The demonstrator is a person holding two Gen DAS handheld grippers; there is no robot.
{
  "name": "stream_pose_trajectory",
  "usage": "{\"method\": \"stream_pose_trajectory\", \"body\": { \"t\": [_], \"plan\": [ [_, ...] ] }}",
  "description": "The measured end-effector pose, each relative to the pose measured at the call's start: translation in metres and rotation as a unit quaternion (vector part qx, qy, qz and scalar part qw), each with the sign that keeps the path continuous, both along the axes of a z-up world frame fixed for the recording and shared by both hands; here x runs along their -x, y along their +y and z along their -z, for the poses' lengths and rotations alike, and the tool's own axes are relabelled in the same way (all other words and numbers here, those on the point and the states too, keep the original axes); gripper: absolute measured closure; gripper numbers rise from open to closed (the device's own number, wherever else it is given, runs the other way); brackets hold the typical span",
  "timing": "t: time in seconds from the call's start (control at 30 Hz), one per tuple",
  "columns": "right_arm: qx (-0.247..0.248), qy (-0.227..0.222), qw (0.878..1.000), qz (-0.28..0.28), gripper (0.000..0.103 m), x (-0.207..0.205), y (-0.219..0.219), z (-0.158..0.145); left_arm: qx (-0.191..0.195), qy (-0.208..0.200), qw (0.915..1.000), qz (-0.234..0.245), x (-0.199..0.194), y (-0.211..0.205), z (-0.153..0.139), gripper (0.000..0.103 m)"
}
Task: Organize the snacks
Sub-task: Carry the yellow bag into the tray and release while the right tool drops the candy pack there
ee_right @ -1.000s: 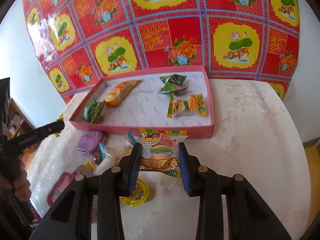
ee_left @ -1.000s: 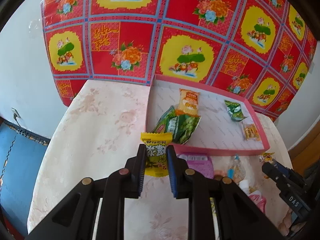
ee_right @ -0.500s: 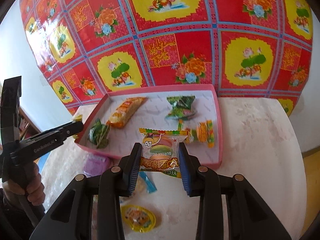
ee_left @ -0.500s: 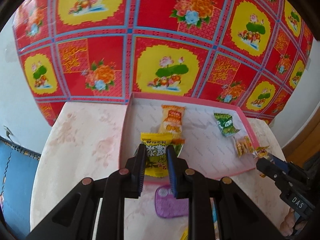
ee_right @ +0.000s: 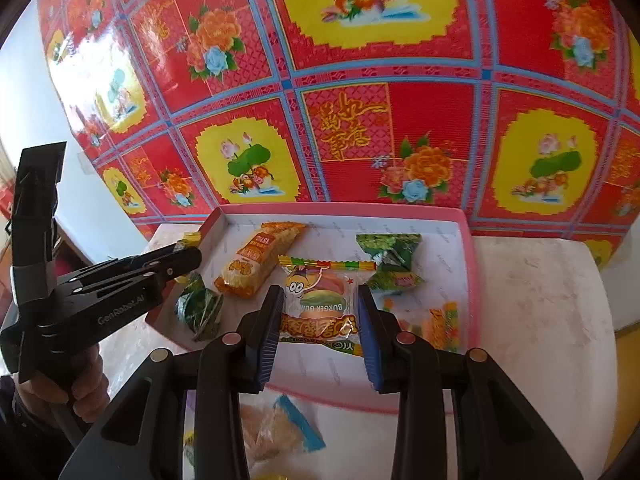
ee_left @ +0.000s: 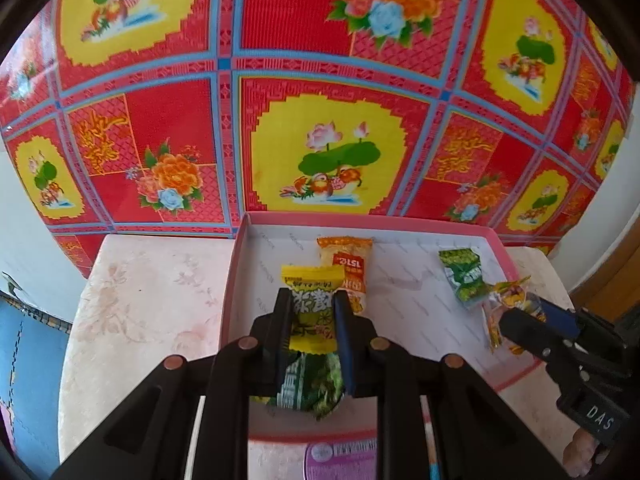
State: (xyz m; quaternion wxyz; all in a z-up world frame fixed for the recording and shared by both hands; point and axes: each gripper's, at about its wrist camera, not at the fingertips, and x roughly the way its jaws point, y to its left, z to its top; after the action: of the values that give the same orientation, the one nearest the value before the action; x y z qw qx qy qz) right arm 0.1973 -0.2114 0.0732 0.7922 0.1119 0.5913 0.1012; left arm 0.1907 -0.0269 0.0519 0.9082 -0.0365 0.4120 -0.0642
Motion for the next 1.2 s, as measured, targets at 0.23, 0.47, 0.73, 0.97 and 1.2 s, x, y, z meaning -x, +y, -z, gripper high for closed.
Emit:
{"method": "stream_pose_trajectory", "body": {
  "t": [0.23,0.47,0.73,0.97,1.2],
  "plan": [
    [-0.001,0.01,1.0,-0.01,0.066,-0.01,0.007,0.019,0.001,0.01,1.0,0.0,-0.019,0.0,0.012,0.082],
    [-0.002,0.024,1.0,-0.017,0.066,-0.018,0.012,0.036,0.003,0.021,0.9998,-0.004,-0.037,0.0,0.025,0.082],
    [-0.005,0.036,0.999,-0.013,0.066,-0.02,0.013,0.046,0.005,0.026,0.9996,-0.004,-0.047,-0.002,0.031,0.082],
    [-0.004,0.034,0.999,-0.018,0.065,-0.02,0.016,0.043,0.001,0.026,0.9996,-0.005,-0.044,-0.006,0.022,0.079],
    [-0.005,0.025,0.999,-0.023,0.065,-0.017,0.013,0.033,0.007,0.024,0.9996,-0.007,-0.037,-0.005,0.011,0.073]
  ]
}}
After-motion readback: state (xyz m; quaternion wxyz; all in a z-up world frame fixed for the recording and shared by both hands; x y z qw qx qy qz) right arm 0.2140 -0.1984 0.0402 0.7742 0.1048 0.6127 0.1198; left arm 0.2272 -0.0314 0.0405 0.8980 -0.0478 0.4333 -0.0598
